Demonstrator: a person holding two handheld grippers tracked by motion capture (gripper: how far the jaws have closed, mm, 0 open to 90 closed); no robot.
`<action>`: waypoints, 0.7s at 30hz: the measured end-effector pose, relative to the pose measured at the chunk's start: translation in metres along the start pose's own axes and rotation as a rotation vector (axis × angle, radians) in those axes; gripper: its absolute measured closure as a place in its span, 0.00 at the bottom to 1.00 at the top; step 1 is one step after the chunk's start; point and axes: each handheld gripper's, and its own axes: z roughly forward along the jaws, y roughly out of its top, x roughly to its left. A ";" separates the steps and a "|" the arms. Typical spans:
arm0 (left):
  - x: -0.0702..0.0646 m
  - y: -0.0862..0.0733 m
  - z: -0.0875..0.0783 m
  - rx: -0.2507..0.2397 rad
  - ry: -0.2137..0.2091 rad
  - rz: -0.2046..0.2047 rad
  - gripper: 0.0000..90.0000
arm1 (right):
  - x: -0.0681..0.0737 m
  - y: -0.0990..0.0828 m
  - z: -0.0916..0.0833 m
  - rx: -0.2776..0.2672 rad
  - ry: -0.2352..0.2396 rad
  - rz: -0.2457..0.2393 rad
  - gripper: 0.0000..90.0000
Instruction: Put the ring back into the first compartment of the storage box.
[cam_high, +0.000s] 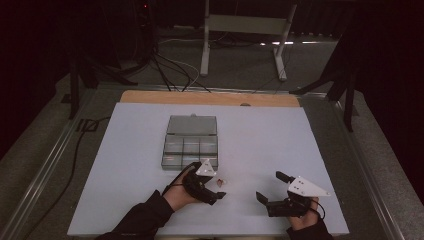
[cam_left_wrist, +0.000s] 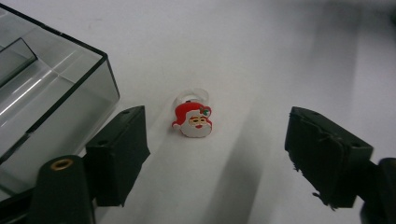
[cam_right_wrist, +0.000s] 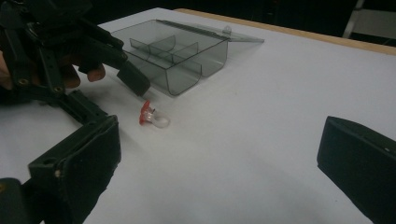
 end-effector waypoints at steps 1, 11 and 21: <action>0.000 0.000 0.001 0.005 0.001 0.003 0.27 | 0.000 0.000 0.000 0.001 -0.001 0.001 0.00; -0.001 0.004 0.008 0.033 0.053 0.026 0.44 | 0.000 0.000 0.000 0.000 0.003 0.004 0.00; -0.003 0.007 0.015 0.040 0.100 0.052 0.59 | 0.000 0.000 0.000 -0.001 0.004 0.005 0.00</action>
